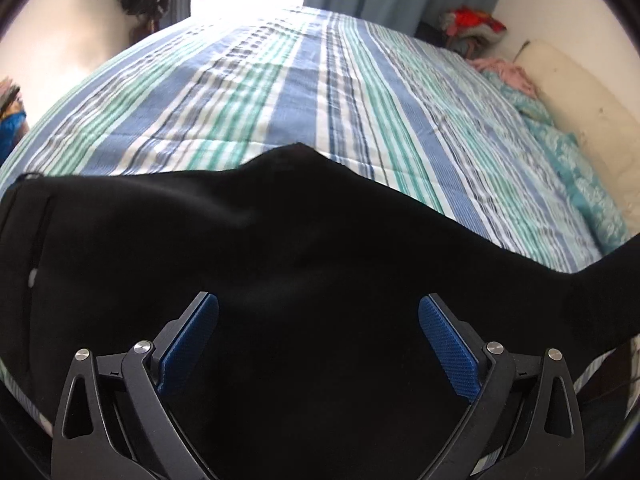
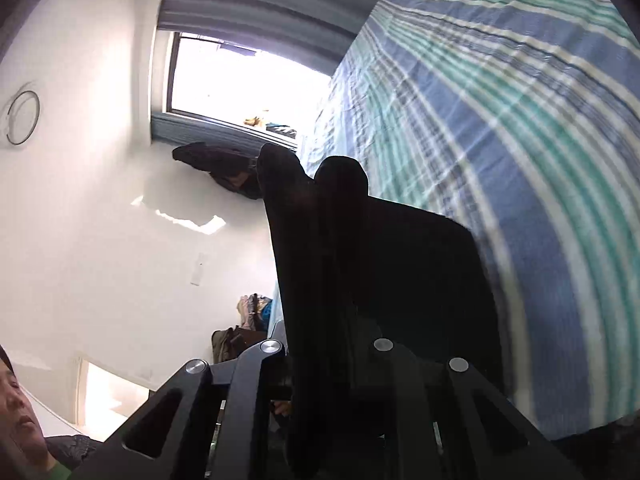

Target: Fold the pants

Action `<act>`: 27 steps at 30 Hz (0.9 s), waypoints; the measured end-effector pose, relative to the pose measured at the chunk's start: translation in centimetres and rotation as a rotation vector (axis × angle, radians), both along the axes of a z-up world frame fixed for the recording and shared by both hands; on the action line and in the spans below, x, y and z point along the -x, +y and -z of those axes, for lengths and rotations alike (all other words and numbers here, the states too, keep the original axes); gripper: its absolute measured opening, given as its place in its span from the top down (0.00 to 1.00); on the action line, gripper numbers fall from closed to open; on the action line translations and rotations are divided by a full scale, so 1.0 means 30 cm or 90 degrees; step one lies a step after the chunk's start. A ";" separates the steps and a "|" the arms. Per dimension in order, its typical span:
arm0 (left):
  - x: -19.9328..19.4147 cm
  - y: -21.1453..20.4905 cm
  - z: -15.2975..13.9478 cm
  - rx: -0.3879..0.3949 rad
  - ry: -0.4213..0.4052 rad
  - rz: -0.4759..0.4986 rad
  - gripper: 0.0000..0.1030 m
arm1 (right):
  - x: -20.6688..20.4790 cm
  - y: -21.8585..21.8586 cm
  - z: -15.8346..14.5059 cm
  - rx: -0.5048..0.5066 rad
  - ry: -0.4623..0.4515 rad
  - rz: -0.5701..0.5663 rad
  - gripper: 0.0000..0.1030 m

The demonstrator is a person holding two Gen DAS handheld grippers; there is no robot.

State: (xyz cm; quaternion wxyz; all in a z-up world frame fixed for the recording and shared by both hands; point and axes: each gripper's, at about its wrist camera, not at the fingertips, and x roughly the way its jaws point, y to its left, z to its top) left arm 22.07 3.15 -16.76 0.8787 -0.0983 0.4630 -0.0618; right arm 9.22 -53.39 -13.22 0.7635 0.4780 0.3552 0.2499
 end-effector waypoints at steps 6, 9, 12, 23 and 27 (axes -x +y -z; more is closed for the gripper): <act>0.085 0.208 0.001 -0.005 -0.017 -0.067 0.02 | -0.164 0.473 0.005 0.015 -0.001 -0.050 0.86; 0.091 0.245 -0.025 0.025 -0.040 -0.078 0.02 | -0.234 0.747 0.069 0.119 0.009 -0.088 0.86; 0.091 0.239 -0.022 0.028 -0.041 -0.066 0.02 | -0.248 1.027 0.164 0.289 0.009 -0.139 0.81; 0.157 0.044 -0.149 0.112 -0.091 0.076 0.08 | 0.102 1.109 0.109 0.526 -0.114 -0.092 0.06; 0.125 -0.192 -0.135 0.030 -0.054 0.176 0.19 | 0.187 0.877 0.115 0.516 -0.067 0.016 0.05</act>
